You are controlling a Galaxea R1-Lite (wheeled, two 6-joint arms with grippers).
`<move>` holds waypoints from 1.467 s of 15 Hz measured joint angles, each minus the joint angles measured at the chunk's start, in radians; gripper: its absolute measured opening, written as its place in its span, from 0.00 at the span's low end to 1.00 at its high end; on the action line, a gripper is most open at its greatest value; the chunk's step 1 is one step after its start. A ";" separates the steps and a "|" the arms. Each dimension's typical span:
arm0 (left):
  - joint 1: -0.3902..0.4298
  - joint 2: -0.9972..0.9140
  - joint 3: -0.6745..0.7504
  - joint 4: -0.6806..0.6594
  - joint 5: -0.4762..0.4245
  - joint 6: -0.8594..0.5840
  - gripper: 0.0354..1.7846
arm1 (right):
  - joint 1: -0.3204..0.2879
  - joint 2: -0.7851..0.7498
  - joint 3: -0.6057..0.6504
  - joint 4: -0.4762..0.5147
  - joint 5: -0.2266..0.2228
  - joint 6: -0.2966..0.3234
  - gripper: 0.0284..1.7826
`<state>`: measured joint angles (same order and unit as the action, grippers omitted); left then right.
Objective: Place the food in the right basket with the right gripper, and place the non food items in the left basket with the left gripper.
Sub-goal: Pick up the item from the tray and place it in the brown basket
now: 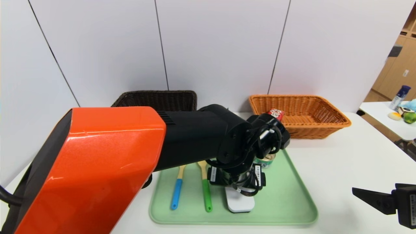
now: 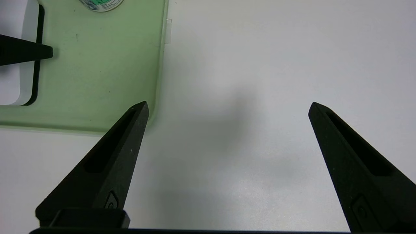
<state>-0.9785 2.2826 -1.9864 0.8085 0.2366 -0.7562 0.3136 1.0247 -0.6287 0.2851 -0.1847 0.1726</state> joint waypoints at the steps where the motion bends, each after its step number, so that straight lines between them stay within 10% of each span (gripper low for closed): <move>1: 0.000 0.000 0.000 0.000 0.000 0.000 0.86 | 0.000 0.000 0.000 0.000 0.000 0.000 0.95; 5: 0.000 0.000 0.000 0.000 -0.001 0.000 0.57 | 0.001 0.000 0.000 0.000 0.000 -0.001 0.95; 14: 0.000 -0.062 0.000 -0.034 -0.014 0.008 0.55 | 0.003 -0.008 0.008 0.000 0.001 0.000 0.95; 22: 0.027 -0.273 0.000 -0.229 -0.251 0.004 0.55 | 0.002 -0.006 0.014 0.000 0.001 0.003 0.95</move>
<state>-0.9519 2.0098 -1.9864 0.5791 -0.0149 -0.7519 0.3160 1.0187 -0.6143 0.2851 -0.1832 0.1751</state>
